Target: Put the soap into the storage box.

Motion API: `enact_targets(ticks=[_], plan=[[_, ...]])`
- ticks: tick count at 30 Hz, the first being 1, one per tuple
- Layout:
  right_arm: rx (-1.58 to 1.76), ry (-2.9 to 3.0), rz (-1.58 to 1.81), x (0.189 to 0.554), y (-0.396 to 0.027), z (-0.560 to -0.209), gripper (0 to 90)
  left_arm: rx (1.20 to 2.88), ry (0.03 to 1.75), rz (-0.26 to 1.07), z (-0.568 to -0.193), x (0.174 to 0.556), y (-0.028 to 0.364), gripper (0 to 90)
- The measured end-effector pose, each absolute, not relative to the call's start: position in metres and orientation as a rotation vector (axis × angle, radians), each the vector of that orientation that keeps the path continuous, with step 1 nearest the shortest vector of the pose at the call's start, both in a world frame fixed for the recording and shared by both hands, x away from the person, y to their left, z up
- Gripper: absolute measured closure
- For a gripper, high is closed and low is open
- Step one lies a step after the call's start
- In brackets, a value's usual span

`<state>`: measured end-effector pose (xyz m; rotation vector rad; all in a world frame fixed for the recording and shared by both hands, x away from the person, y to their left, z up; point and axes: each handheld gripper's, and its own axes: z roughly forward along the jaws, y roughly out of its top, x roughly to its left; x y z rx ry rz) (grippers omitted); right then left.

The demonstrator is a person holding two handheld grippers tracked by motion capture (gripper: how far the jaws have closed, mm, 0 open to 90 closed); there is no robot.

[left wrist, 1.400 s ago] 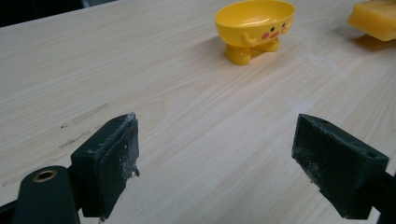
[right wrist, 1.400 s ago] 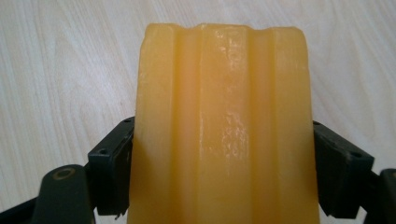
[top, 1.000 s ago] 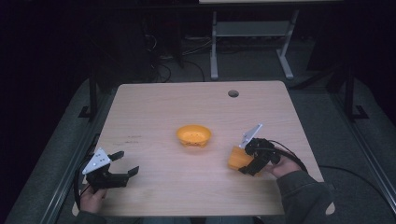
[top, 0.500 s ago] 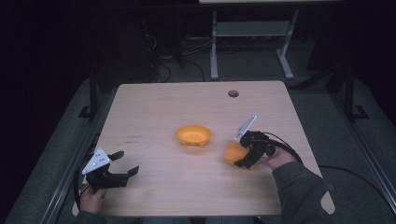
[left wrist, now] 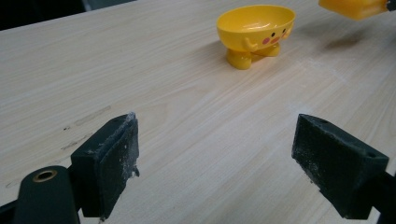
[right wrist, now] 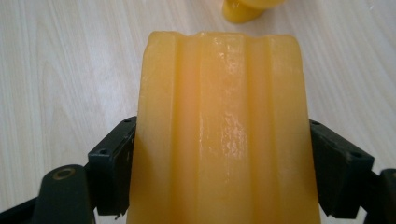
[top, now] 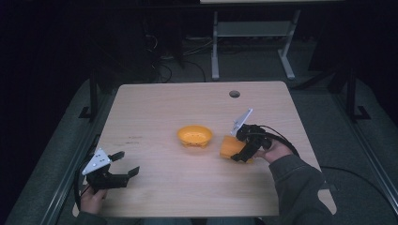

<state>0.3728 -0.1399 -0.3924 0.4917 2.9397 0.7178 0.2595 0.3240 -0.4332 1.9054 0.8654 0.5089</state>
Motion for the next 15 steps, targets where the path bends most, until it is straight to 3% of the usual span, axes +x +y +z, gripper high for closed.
enact_targets(ticks=[15], plan=[[0.438,2.945,0.727,0.393,-0.121,-0.378,20.6,1.899,0.867,0.51,-0.433,0.26,0.325,14.3]])
